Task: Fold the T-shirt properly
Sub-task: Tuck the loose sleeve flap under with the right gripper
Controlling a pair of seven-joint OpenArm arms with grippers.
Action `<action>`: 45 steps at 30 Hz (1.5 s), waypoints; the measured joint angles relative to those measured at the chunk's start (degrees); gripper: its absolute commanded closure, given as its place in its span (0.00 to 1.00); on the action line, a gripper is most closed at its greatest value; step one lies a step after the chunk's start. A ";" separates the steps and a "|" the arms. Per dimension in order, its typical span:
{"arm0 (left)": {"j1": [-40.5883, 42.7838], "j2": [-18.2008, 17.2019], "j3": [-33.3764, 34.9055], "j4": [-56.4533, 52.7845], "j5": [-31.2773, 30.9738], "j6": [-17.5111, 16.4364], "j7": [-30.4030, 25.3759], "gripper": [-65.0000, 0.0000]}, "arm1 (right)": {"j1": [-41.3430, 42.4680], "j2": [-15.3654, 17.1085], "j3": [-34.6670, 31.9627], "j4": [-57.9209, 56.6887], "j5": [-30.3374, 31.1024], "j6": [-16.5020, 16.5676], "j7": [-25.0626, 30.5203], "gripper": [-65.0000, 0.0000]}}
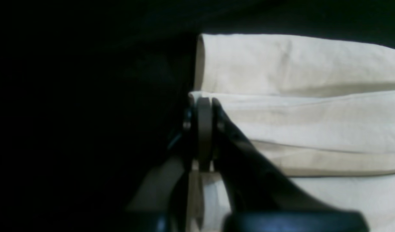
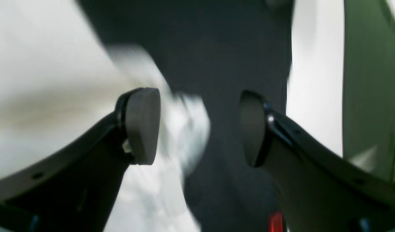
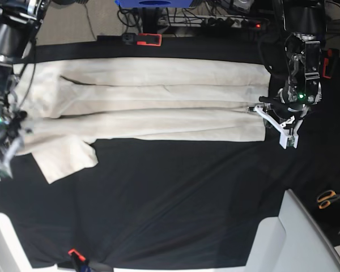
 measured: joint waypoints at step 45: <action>-0.48 0.02 0.00 -0.20 0.46 0.00 -0.20 1.00 | 29.62 4.11 -5.38 -61.29 3.37 5.51 20.76 1.00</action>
